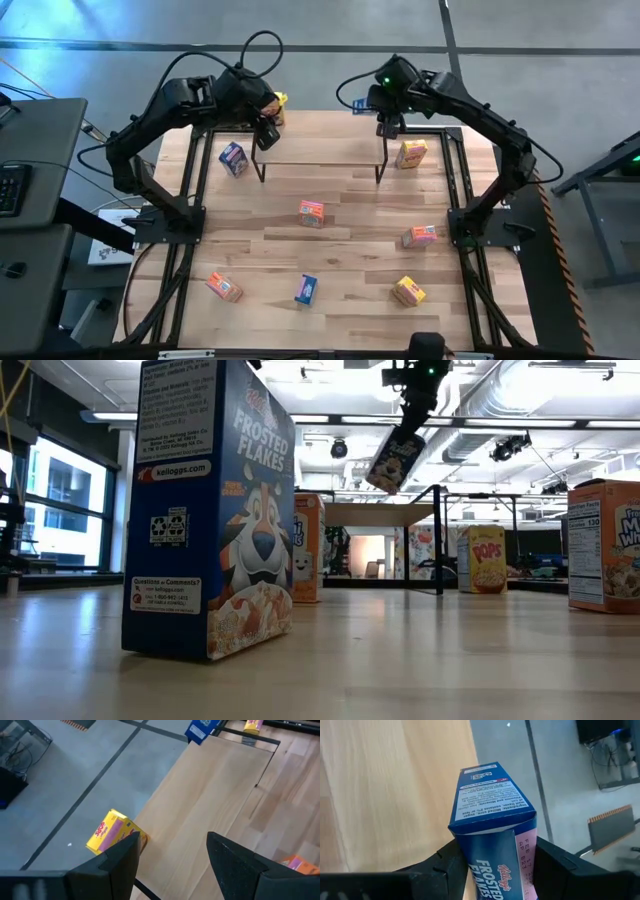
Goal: Stack cereal on shelf
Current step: Put the middle right blue cereal box on the shelf
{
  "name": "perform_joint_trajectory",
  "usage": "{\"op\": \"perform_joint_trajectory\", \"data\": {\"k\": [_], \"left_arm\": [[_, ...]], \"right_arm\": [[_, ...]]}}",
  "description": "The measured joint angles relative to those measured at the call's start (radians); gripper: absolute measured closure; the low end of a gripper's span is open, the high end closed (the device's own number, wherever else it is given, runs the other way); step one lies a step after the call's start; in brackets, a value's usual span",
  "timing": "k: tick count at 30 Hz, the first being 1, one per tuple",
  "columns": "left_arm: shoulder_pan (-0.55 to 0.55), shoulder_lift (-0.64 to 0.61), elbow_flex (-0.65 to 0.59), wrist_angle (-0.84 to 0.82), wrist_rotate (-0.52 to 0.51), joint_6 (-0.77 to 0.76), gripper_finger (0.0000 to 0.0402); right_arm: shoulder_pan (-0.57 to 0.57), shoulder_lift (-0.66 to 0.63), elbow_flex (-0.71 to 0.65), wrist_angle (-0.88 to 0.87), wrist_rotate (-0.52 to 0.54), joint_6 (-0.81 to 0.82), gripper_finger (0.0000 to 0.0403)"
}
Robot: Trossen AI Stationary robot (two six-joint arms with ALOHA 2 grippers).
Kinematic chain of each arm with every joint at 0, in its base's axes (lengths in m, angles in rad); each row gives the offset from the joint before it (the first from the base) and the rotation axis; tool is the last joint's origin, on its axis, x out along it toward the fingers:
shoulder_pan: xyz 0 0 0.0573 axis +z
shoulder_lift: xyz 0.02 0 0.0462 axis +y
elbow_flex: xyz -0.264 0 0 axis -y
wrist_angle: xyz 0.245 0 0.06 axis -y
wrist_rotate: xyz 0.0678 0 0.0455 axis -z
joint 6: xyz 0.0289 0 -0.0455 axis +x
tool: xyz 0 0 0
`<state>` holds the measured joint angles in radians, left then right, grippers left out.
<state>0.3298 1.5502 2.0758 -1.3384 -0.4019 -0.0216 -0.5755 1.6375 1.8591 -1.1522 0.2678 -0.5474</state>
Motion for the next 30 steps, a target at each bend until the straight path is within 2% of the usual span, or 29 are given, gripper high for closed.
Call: {"op": "perform_joint_trajectory", "data": {"k": [5,17,30], "left_arm": [[0.007,0.011,-0.001,-0.005,0.002,0.016,0.0181],[0.011,0.009,-0.001,-0.006,0.002,0.026,0.0181],[0.010,0.009,-0.001,-0.004,0.000,0.026,0.0181]], "right_arm": [[0.000,0.007,0.021,-0.056,-0.047,0.054,0.0233],[0.008,0.041,0.024,-0.136,-0.076,0.129,0.0233],[0.009,0.079,0.024,-0.120,-0.033,0.094,0.0233]]}}
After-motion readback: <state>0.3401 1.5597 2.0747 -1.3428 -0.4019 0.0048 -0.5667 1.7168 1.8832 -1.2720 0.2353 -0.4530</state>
